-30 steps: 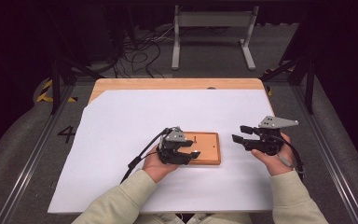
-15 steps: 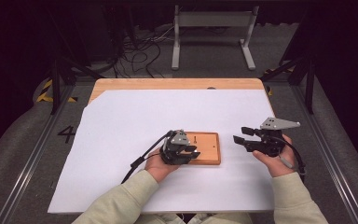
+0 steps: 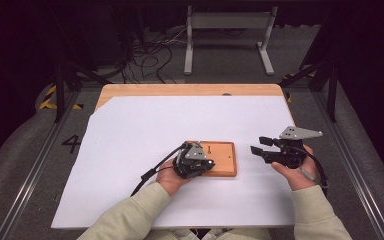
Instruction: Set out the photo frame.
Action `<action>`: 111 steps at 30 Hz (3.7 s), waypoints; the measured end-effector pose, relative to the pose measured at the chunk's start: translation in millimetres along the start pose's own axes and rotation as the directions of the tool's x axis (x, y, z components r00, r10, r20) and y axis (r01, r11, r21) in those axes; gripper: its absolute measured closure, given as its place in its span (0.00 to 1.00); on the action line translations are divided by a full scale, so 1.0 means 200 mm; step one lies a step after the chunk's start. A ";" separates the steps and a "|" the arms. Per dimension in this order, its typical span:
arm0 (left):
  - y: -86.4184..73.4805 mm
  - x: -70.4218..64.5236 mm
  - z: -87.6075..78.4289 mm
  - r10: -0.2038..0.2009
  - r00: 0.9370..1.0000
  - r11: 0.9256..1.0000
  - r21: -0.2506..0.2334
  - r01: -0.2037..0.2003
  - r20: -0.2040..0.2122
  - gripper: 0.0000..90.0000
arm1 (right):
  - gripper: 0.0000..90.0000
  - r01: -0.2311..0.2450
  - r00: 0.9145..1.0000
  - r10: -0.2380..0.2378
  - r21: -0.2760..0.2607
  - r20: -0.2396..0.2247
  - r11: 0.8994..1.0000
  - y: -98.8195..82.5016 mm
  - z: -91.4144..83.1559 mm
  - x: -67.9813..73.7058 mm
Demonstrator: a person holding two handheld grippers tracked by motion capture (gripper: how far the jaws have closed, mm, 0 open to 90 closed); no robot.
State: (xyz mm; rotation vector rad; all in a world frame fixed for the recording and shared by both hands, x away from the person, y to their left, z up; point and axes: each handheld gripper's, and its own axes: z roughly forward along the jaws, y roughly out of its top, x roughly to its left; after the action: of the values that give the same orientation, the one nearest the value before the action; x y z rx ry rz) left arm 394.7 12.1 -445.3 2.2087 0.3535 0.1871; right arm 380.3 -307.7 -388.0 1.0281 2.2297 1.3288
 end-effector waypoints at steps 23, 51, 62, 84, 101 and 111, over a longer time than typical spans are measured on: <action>-0.03 -0.21 -0.02 0.365 0.907 0.931 0.062 -0.361 -0.211 0.94 | 0.51 0.051 0.999 -0.051 0.004 0.016 0.999 0.02 0.01 0.03; -0.07 -0.28 -0.02 0.456 0.847 0.888 0.076 -0.454 -0.273 0.94 | 0.31 -0.028 0.983 0.079 0.291 -0.167 0.956 0.16 0.34 0.02; -0.07 -0.28 -0.02 0.456 0.848 0.888 0.078 -0.453 -0.272 0.94 | 0.26 -0.044 0.960 0.143 0.374 -0.242 0.926 0.16 0.50 0.00; -0.07 -0.29 -0.02 0.458 0.849 0.888 0.080 -0.454 -0.264 0.92 | 0.44 -0.083 0.889 0.263 0.433 -0.374 0.898 0.14 0.59 -0.04; -0.05 -0.15 -0.33 0.144 0.988 0.967 -0.203 -0.152 -0.053 0.63 | 0.52 0.041 0.902 0.139 0.402 -0.408 0.915 0.17 0.51 0.02; -0.11 -0.07 -0.50 0.058 0.995 0.961 -0.266 -0.077 -0.078 0.55 | 0.56 0.151 0.905 0.018 0.360 -0.425 0.921 0.18 0.44 0.07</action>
State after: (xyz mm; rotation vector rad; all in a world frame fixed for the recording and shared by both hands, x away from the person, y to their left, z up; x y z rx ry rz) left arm 351.4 95.4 -402.2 1.9494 0.2734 0.3306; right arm 439.9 -232.8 -400.3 0.8234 2.9163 1.1939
